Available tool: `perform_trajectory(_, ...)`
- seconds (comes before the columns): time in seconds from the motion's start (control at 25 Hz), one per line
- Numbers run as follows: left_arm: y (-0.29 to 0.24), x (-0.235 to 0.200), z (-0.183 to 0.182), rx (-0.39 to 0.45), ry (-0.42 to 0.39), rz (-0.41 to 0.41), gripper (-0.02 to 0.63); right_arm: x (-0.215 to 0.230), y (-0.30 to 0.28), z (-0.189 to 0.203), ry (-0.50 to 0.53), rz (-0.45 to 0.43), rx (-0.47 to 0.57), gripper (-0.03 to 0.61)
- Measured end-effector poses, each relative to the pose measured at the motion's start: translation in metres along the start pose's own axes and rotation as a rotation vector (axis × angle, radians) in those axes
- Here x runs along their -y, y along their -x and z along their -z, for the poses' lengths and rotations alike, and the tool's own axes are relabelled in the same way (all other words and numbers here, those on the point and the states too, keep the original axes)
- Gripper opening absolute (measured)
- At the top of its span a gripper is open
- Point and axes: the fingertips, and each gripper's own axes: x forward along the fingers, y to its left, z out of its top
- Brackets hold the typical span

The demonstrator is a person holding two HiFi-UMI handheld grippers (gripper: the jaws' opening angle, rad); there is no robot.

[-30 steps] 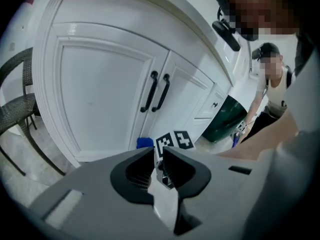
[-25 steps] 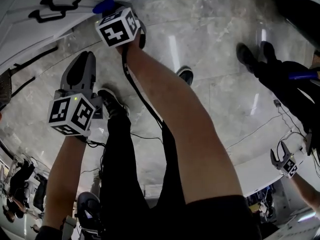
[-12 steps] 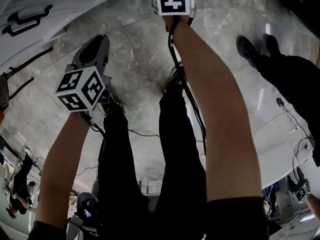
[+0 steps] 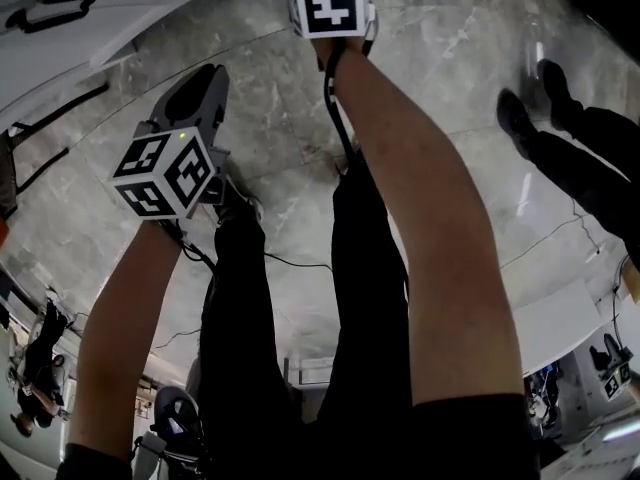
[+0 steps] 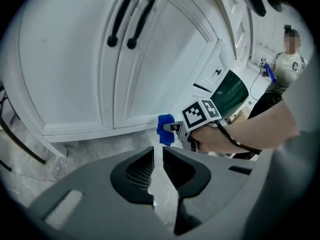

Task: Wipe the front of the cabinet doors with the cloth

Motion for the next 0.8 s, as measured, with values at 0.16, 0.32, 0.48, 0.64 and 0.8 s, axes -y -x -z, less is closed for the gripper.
perform_trajectory(0.16, 0.029, -0.029, 0.002, 0.015, -0.004, -0.027, 0.057, -0.091, -0.021, 0.008, 0.036, -0.102, -0.01, 0.086)
perform_trajectory(0.32, 0.056, -0.057, 0.002, 0.029, -0.037, -0.055, 0.057, -0.155, -0.049, 0.007, 0.084, -0.169, -0.019, 0.086)
perform_trajectory(0.48, 0.069, -0.078, 0.009, 0.036, -0.027, -0.092, 0.057, -0.18, -0.068, 0.008, 0.108, -0.203, -0.05, 0.086)
perform_trajectory(0.64, 0.062, -0.067, 0.012, 0.043, -0.012, -0.085, 0.057, -0.155, -0.071, 0.002, 0.189, -0.19, -0.08, 0.086)
perform_trajectory(0.8, 0.04, -0.031, 0.015, 0.032, -0.003, -0.035, 0.057, -0.099, -0.064, -0.001, 0.215, -0.144, -0.089, 0.086)
